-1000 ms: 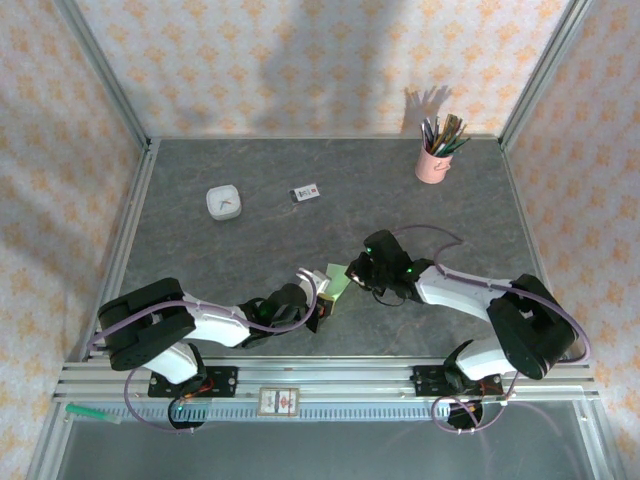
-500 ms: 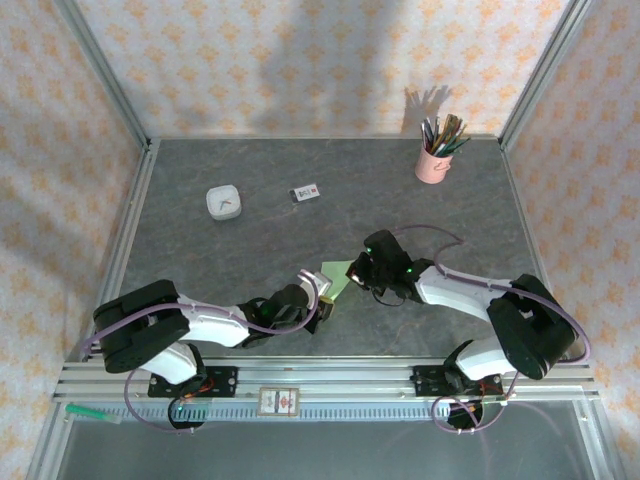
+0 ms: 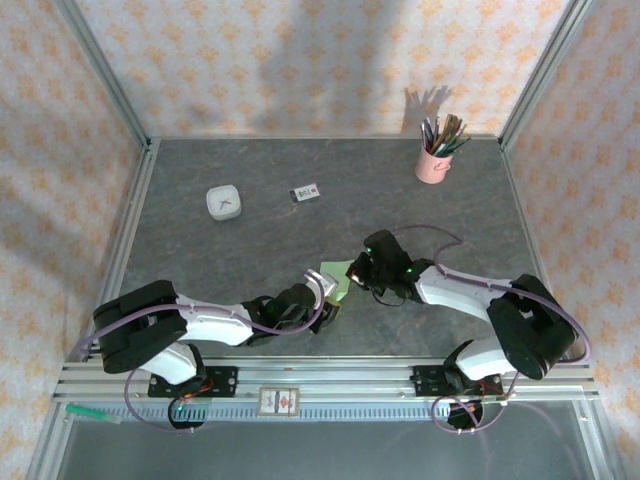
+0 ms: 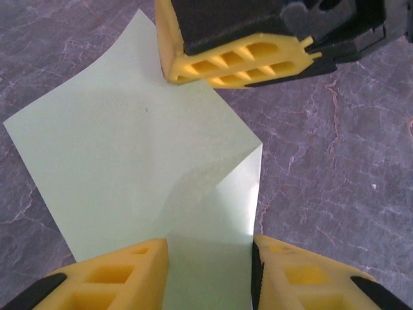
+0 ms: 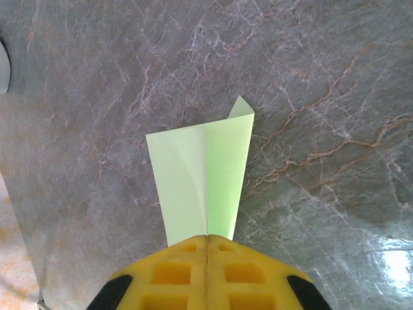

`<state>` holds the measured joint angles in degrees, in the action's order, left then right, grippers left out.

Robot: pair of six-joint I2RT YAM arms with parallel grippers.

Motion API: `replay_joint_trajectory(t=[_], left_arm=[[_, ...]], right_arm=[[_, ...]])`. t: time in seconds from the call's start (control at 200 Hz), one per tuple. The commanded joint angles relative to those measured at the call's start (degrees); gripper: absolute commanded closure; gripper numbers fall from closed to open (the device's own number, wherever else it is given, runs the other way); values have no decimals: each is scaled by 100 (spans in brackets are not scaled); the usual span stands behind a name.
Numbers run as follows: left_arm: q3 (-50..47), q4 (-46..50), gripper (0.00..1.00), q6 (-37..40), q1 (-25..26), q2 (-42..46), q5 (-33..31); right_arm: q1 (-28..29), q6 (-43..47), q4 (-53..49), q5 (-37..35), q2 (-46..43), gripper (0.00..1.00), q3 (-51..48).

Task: Fold a paper plane with a square sheet of paper (pick it up from the middle)
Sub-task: Perform the fifth fold on the wing at the bottom-center of the table.

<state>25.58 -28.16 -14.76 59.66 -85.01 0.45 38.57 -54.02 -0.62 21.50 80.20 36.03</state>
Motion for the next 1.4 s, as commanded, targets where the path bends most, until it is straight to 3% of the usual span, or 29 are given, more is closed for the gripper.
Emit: replay_joint_trajectory(t=[0.0,0.35,0.786,1.091,1.396], left_arm=[[190,271,60,160,37,-181,-210],[298,575,57,229,157,-312,-490],[315,531,66,98,152,-165,-412],[285,505,76,-53,151,-121,-300],[130,203,94,-370,156,-130,-46]], right_arm=[[6,14,-105,-1,-23,100,75],[11,-12,-120,26,12,100,137],[11,-12,-87,16,62,100,54],[11,-38,-26,19,88,100,-12],[11,-21,-8,-23,86,100,-71]])
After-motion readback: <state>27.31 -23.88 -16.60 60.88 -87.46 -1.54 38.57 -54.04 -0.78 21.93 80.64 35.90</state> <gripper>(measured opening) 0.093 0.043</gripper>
